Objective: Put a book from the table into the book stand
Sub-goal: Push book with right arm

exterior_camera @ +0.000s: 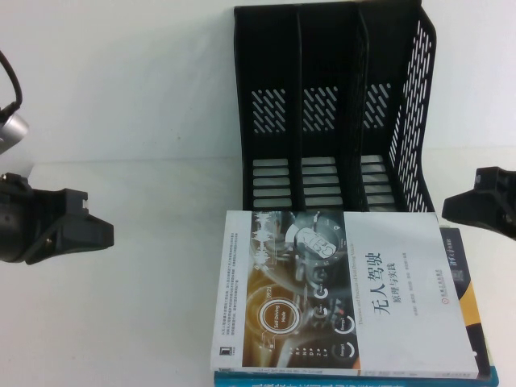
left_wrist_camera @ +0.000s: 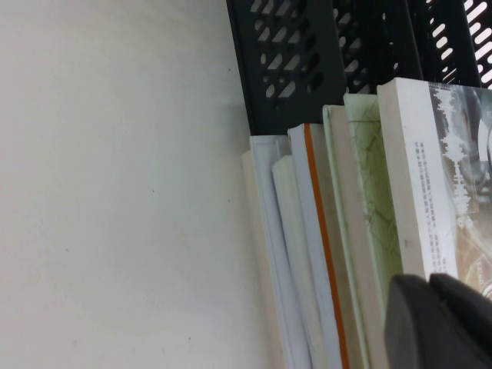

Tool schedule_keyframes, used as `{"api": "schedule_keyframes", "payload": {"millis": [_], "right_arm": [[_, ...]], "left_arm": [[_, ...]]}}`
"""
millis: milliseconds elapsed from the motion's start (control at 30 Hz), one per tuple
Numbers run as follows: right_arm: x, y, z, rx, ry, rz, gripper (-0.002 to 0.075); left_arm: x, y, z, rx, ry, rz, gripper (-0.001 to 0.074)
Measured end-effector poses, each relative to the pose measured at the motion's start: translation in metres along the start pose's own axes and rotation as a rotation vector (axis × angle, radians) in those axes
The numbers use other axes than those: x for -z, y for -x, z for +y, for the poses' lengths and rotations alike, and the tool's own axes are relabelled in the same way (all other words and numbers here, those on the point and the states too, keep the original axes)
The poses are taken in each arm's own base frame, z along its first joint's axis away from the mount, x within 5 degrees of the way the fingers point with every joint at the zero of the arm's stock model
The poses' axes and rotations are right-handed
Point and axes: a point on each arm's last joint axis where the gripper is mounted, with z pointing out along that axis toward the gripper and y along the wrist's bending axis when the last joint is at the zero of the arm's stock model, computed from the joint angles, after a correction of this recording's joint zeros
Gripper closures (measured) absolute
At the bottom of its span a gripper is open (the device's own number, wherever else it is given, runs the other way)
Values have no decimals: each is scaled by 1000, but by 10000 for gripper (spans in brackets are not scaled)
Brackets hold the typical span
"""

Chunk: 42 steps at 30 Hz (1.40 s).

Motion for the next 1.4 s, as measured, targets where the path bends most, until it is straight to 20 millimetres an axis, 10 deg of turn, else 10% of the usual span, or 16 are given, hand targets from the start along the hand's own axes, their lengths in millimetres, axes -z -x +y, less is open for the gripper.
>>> {"api": "schedule_keyframes", "payload": {"millis": [700,1033,1400], "right_arm": [[0,5,7,-112,83,-55,729],[1,5,-14,271,-155,-33,729],[0,-9,-8,271,-67,105,729]], "left_arm": [[0,0,0,-7,-3,1,739],[0,-2,-1,-10,-14,25,739],[0,-2,-2,-10,-16,25,739]]}}
